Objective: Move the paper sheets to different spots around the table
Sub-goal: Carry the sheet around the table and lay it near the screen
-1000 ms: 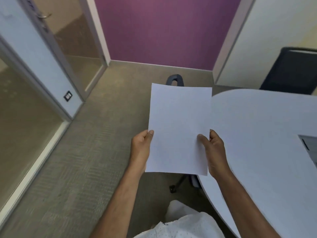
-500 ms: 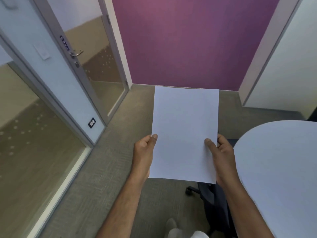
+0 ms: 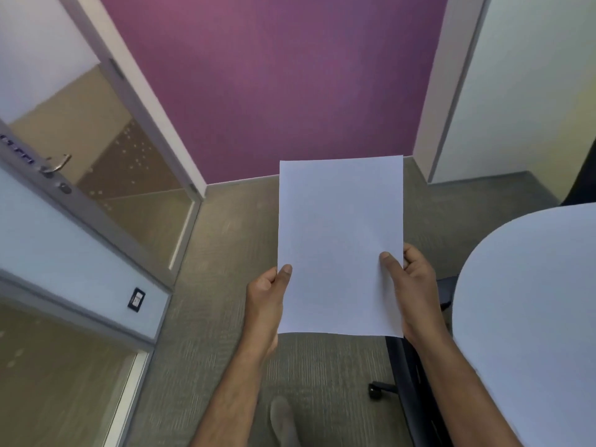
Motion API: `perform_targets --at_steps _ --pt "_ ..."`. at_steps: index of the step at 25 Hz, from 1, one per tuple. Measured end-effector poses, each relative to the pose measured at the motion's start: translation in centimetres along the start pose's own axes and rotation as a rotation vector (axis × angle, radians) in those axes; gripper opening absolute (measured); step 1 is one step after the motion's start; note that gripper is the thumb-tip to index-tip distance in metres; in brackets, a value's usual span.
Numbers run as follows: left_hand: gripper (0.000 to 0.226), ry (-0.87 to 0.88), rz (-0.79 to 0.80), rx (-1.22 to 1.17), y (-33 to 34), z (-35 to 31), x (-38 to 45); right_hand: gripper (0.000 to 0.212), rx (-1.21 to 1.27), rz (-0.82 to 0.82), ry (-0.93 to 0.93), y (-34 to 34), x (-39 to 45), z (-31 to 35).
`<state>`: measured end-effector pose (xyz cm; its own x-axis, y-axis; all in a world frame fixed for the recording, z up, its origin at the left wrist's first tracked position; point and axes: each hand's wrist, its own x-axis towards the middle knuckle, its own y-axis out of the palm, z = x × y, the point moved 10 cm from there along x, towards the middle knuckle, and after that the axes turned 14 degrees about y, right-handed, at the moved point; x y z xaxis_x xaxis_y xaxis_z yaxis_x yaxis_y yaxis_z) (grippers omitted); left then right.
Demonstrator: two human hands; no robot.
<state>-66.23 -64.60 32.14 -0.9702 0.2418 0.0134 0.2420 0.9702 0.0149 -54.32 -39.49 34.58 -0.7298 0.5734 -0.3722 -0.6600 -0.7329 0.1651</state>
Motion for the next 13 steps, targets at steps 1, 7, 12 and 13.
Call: perform_targets --at_steps 1,7,12,13 --pt "0.027 0.000 0.043 -0.010 0.9 0.3 1.8 0.020 0.012 -0.031 -0.002 0.2 1.4 0.3" --pt "0.023 -0.011 0.221 -0.017 4.3 1.4 14.0 0.019 0.079 -0.220 -0.007 2.3 9.5 1.6" --pt "0.022 -0.041 0.388 -0.031 7.9 2.4 23.9 0.017 0.116 -0.411 -0.003 3.1 14.6 3.2" --pt "0.023 -0.051 0.408 -0.028 8.9 2.6 26.0 0.016 0.118 -0.442 0.002 3.0 15.6 3.5"
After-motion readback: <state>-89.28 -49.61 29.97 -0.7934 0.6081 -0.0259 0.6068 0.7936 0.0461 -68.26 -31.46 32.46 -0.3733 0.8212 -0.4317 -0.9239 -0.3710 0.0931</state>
